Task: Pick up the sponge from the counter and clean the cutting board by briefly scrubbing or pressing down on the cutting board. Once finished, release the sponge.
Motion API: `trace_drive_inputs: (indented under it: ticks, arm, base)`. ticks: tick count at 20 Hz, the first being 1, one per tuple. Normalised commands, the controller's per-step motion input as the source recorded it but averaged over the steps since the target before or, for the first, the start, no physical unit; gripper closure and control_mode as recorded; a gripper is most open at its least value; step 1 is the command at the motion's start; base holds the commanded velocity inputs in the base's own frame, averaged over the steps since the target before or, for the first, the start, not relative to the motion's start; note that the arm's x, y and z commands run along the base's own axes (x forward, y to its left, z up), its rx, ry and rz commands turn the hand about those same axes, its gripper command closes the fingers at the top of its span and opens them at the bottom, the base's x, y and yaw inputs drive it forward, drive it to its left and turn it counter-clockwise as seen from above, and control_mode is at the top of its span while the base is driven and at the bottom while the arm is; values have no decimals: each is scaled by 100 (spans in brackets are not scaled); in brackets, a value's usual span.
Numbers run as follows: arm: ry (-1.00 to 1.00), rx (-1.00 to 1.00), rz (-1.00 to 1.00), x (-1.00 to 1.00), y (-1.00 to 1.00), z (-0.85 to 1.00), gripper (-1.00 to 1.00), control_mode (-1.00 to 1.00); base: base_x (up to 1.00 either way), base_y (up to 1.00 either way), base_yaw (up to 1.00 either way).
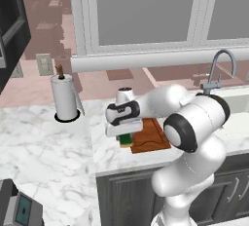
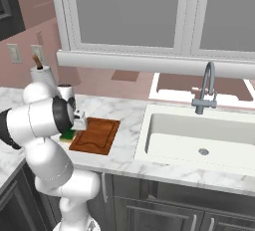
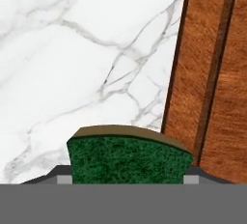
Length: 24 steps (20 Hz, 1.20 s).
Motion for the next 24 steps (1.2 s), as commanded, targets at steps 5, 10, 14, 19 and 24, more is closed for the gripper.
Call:
trace_drive_inputs:
  ticks: [5,10,14,19,24]
  arm:
    - [0,0,1,-28,-31,10,100,-100]
    - [2,0,0,-13,-38,1,100,-100]
    - [0,0,0,0,-39,-4,100,-100]
    - [0,0,0,6,-30,-29,100,-100]
    - [0,0,0,8,-5,-56,100,-100]
  base:
    - [0,0,0]
    - [0,0,0]
    - [0,0,0]
    - [0,0,0]
    - [0,0,0]
